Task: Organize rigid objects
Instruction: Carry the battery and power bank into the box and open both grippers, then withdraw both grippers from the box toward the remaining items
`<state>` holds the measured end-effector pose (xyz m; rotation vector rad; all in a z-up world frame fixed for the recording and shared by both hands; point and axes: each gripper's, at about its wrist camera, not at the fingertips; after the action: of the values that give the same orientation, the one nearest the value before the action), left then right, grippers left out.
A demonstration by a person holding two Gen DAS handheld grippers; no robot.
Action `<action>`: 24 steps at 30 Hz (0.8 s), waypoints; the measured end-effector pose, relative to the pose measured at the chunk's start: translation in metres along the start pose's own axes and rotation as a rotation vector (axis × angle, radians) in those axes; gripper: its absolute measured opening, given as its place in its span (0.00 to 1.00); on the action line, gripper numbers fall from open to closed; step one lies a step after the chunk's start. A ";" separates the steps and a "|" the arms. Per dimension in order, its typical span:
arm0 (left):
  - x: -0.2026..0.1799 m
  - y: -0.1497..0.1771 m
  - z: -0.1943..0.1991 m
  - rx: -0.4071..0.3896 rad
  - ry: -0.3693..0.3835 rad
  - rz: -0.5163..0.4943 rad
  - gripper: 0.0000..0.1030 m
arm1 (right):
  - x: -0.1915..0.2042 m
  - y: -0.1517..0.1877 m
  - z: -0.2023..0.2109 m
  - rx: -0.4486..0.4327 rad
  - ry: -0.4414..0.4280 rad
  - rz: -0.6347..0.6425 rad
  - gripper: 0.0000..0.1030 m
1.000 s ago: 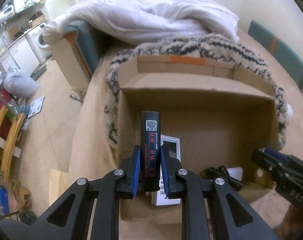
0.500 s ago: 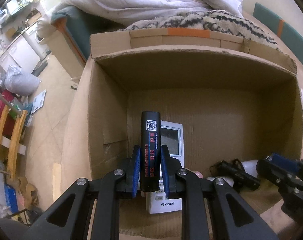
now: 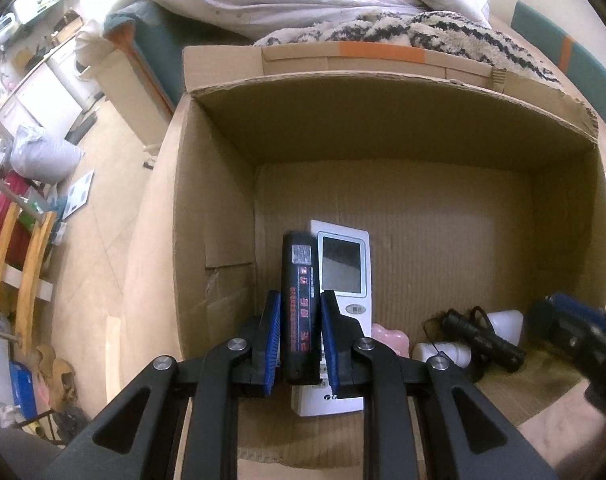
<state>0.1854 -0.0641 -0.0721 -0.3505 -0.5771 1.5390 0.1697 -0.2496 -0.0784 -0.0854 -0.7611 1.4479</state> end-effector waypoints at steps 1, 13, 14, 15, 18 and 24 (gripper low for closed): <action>0.000 0.000 0.001 0.000 -0.003 -0.002 0.17 | 0.000 -0.001 0.001 -0.007 -0.008 -0.004 0.45; 0.010 0.002 0.024 -0.017 0.017 0.031 0.63 | 0.005 -0.009 0.030 -0.142 -0.027 -0.007 1.00; 0.011 0.002 0.026 -0.015 0.020 0.035 0.63 | 0.005 -0.010 0.033 -0.150 -0.028 -0.008 1.00; 0.012 0.002 0.030 -0.019 0.023 0.037 0.63 | 0.005 -0.010 0.035 -0.155 -0.028 -0.009 1.00; 0.015 0.002 0.041 -0.040 0.031 0.034 0.63 | 0.002 -0.007 0.039 -0.155 -0.021 -0.016 1.00; 0.029 0.005 0.061 -0.071 0.042 0.038 0.63 | 0.000 0.005 0.055 -0.159 -0.002 -0.015 1.00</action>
<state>0.1453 -0.0443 -0.0212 -0.4488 -0.5960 1.5462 0.1368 -0.2698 -0.0386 -0.1994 -0.8757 1.3719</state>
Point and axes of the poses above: each gripper's, at about its wrist camera, not at the fingertips, and z roughly against the way its jaws point, x to its left, y to its underside, and after that the axes turned 10 degrees about -x, right-handed
